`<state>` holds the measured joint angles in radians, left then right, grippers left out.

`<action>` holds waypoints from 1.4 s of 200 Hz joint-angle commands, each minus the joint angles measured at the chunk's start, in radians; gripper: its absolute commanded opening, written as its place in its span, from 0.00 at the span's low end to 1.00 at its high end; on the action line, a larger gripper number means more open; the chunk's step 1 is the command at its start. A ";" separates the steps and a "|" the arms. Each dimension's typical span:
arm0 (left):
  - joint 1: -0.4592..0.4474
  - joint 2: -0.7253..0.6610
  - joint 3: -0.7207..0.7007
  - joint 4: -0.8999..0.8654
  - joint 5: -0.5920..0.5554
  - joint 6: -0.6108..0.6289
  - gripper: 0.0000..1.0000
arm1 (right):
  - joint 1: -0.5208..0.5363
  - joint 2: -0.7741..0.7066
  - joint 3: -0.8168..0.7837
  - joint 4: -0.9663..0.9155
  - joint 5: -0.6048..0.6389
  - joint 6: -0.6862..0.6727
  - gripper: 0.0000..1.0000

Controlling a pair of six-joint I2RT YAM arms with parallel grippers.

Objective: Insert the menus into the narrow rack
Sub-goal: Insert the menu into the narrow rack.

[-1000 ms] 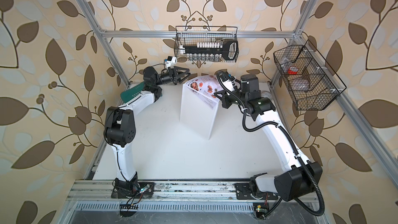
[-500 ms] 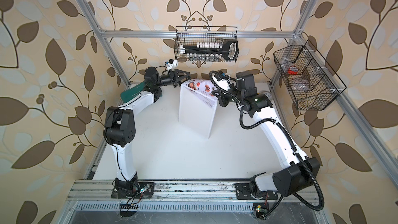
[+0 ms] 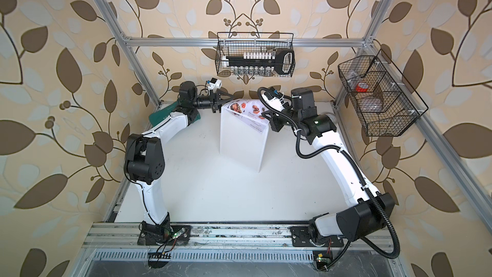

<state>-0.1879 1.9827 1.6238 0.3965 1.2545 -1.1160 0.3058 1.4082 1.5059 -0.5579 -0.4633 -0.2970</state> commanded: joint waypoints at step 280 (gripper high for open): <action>0.110 -0.095 0.089 -0.643 -0.038 0.425 0.70 | 0.007 0.052 0.034 -0.009 -0.030 -0.021 0.00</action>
<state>-0.0650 1.9144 1.7035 -0.1371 1.1946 -0.8204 0.3058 1.4525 1.5074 -0.5556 -0.4610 -0.3042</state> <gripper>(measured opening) 0.702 0.047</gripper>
